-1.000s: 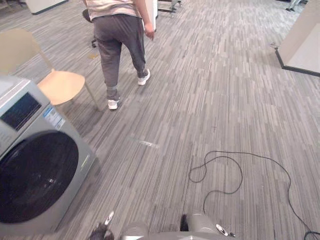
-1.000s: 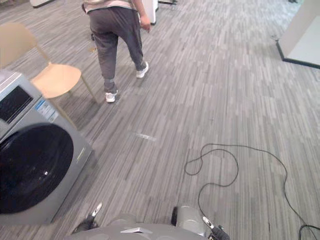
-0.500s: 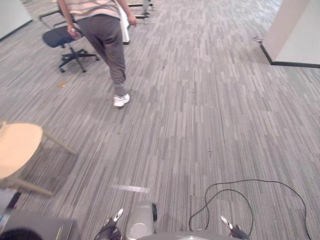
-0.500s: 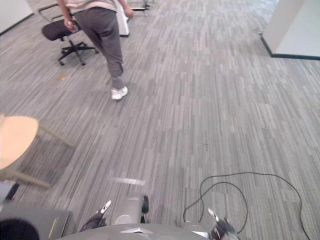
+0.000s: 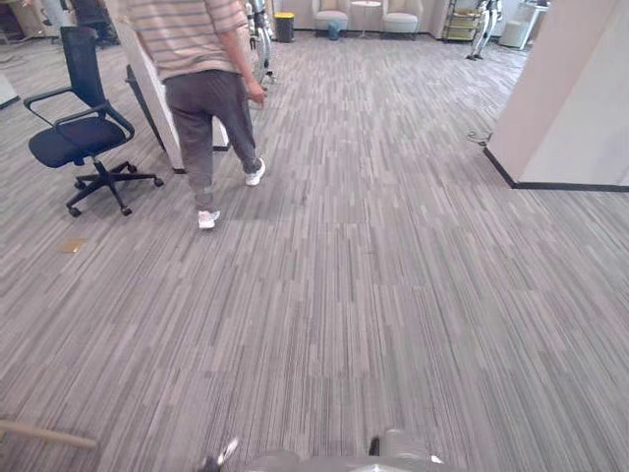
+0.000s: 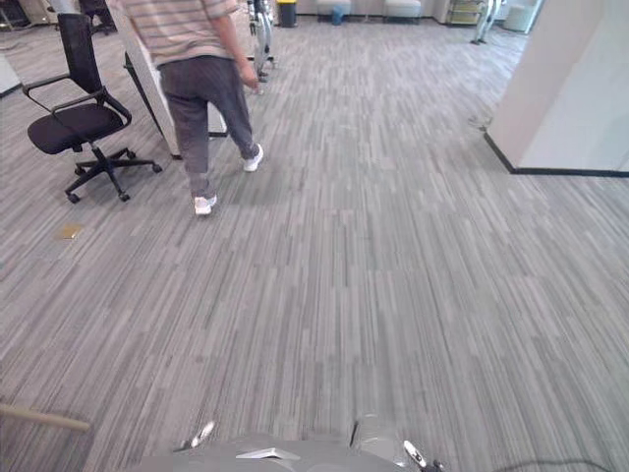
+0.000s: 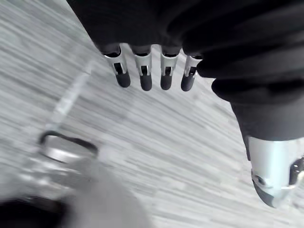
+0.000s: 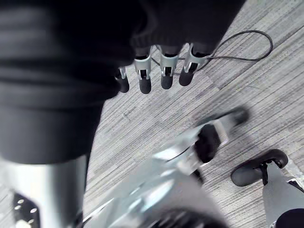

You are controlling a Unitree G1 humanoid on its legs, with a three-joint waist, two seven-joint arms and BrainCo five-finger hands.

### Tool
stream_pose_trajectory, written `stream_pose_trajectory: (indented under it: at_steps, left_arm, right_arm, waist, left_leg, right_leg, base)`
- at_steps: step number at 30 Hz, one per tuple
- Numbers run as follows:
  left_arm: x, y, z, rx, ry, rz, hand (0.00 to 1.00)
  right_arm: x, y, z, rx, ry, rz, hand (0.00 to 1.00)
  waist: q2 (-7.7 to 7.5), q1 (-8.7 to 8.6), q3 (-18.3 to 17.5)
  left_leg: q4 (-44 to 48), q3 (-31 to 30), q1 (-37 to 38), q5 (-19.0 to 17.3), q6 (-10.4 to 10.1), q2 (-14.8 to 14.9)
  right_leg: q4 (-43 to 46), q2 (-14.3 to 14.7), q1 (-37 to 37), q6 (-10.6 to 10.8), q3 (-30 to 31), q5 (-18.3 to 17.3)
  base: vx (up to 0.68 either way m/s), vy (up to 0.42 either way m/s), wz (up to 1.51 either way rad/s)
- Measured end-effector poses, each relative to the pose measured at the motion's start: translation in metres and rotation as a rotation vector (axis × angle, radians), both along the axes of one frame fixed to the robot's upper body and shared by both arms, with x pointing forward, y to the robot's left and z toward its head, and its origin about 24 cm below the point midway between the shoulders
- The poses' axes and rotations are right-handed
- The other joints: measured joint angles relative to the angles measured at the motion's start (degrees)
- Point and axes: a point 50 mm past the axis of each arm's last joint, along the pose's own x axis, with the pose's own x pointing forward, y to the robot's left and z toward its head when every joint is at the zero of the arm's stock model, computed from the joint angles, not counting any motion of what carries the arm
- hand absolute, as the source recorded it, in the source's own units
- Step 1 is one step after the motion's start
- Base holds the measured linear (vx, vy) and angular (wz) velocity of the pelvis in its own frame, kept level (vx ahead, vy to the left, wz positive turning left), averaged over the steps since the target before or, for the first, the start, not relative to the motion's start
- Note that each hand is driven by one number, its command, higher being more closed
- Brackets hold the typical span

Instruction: Organize washtable

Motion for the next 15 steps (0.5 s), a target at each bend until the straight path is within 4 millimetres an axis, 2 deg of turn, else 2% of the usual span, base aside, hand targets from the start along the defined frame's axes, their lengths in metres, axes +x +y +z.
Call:
stream_pose_trajectory:
  at_steps: [1, 2, 3, 4, 5, 6, 7, 8, 9, 10, 11, 12, 13, 14, 15]
  left_arm:
    - [0.011, -0.003, 0.003, -0.001, -0.040, -0.013, 0.00]
    - [0.016, -0.004, 0.004, -0.002, -0.051, -0.021, 0.00]
    - [0.017, -0.014, 0.003, -0.027, -0.057, -0.019, 0.00]
    - [0.009, -0.023, -0.001, -0.057, -0.039, 0.005, 0.00]
    - [0.007, -0.031, -0.002, -0.089, -0.035, 0.028, 0.00]
    - [0.011, -0.030, -0.001, -0.090, -0.051, 0.043, 0.00]
    - [0.016, -0.030, -0.001, -0.094, -0.061, 0.067, 0.00]
    - [0.007, -0.030, -0.003, -0.096, -0.038, 0.084, 0.00]
    - [0.001, -0.019, -0.002, -0.064, -0.030, 0.084, 0.00]
    - [-0.006, -0.020, -0.004, -0.073, -0.008, 0.090, 0.00]
    - [-0.010, -0.018, -0.005, -0.073, 0.004, 0.098, 0.00]
    - [-0.017, -0.010, -0.005, -0.051, 0.023, 0.092, 0.00]
    - [-0.022, -0.005, -0.004, -0.032, 0.034, 0.075, 0.00]
    - [-0.023, -0.006, -0.005, -0.033, 0.040, 0.062, 0.00]
    - [-0.030, -0.003, -0.005, -0.026, 0.062, 0.061, 0.00]
  right_arm:
    - [-0.010, 0.004, -0.001, 0.014, 0.029, -0.017, 0.00]
    - [-0.015, 0.005, -0.001, 0.019, 0.043, -0.039, 0.00]
    - [-0.024, 0.001, -0.001, 0.015, 0.067, -0.072, 0.00]
    - [-0.028, -0.004, 0.001, -0.002, 0.081, -0.075, 0.00]
    - [-0.026, -0.009, 0.002, -0.016, 0.073, -0.080, 0.00]
    - [-0.022, -0.012, 0.002, -0.024, 0.062, -0.084, 0.00]
    - [-0.011, -0.013, 0.002, -0.028, 0.028, -0.080, 0.00]
    - [-0.010, -0.016, 0.003, -0.039, 0.015, -0.084, 0.00]
    - [0.000, -0.018, 0.005, -0.050, -0.007, -0.043, 0.00]
    - [0.011, -0.032, 0.008, -0.084, -0.025, -0.022, 0.00]
    - [0.021, -0.032, 0.008, -0.087, -0.045, -0.016, 0.00]
    - [0.043, -0.024, 0.008, -0.073, -0.094, 0.016, 0.00]
    - [0.063, -0.017, 0.009, -0.060, -0.136, 0.063, 0.00]
    - [0.075, -0.014, 0.011, -0.055, -0.163, 0.085, 0.00]
    - [0.096, -0.007, 0.014, -0.048, -0.209, 0.119, 0.00]
  waist:
    - [-0.43, -0.30, -0.09]
    - [0.00, -0.73, -0.33]
    - [1.40, -1.54, -1.36]
    - [3.72, -1.59, -3.53]
    - [3.49, -1.33, -3.16]
    - [3.49, -1.56, -2.64]
    - [4.24, -1.49, -1.12]
    - [5.25, -1.09, -1.66]
    - [4.28, -0.03, -1.01]
    - [6.85, 1.20, 0.01]
    - [6.33, 1.94, 0.29]
    - [4.26, 3.22, 1.01]
    - [2.66, 4.57, 1.11]
    - [1.60, 5.11, 1.15]
    - [1.07, 5.62, 1.16]
  left_leg:
    - [-1.43, -1.00, 2.39, -1.89, -0.03, 0.11]
    - [-1.70, -1.96, 3.25, -3.10, -0.02, 0.60]
    - [-3.08, -3.02, 4.60, -4.05, -0.67, 2.92]
    - [-1.27, -3.53, 5.52, -3.59, -2.46, 5.19]
    - [8.29, -3.69, 2.27, -1.25, -6.14, 5.09]
    - [14.38, -3.73, 0.59, 1.71, -7.90, 4.63]
    - [29.33, -3.53, -3.68, 11.51, -9.25, 4.52]
    - [36.14, -2.66, -6.51, 18.76, -10.89, 5.72]
    - [49.24, 1.53, -10.93, 21.92, -9.18, 7.25]
    - [58.39, 2.50, -15.54, 15.87, -5.57, 10.73]
    - [59.84, 3.13, -17.80, 13.60, -5.28, 10.85]
    - [58.02, 4.88, -22.38, 9.86, -4.94, 10.12]
    - [50.74, 5.91, -26.85, 7.36, -5.68, 9.03]
    - [45.07, 6.55, -28.54, 6.75, -5.88, 8.37]
    - [30.49, 7.07, -30.56, 7.08, -6.97, 8.13]
  right_leg:
    - [-15.72, 0.62, -0.56, 0.27, -0.05, 6.88]
    - [-16.47, 0.90, -0.87, 0.32, 0.08, 11.97]
    - [-15.86, 3.23, -0.95, -1.48, 0.15, 16.19]
    - [-13.66, 5.85, -0.92, -5.07, 0.43, 13.72]
    - [-9.90, 5.40, 0.03, -5.98, 0.14, 10.92]
    - [-6.12, 4.96, 0.01, -7.20, -0.08, 9.69]
    - [-2.78, 7.82, 1.06, -5.83, -0.95, 6.80]
    - [-7.88, 10.29, 4.17, -7.11, -0.61, 7.32]
    - [-13.85, 12.25, 10.70, -10.47, -0.35, 5.38]
    - [-14.65, 15.44, 15.63, -12.01, 1.01, 3.36]
    - [-15.18, 15.73, 17.68, -11.95, 2.29, 2.47]
    - [-17.58, 15.40, 22.08, -12.20, 5.11, 1.88]
    - [-20.68, 14.15, 25.16, -11.89, 7.55, 1.21]
    - [-21.84, 13.47, 26.61, -11.41, 9.13, 0.71]
    - [-23.43, 12.51, 28.86, -10.63, 11.02, -0.78]
  base:
    - [0.68, -0.281, 0.53]
    - [0.71, -0.385, 0.50]
    - [0.86, -0.395, 0.39]
    - [0.89, -0.472, 0.19]
    - [0.72, -0.376, -0.03]
    - [0.26, -0.526, 0.01]
    - [0.04, -0.448, 0.04]
    - [-0.12, -0.576, -0.18]
    - [-0.12, -0.383, -0.59]
    - [-0.12, -0.367, -0.75]
    - [-0.20, -0.267, -0.87]
    - [-0.37, -0.274, -0.95]
    - [-0.42, -0.248, -0.99]
    - [-0.52, -0.191, -1.03]
    - [-0.53, -0.120, -0.82]
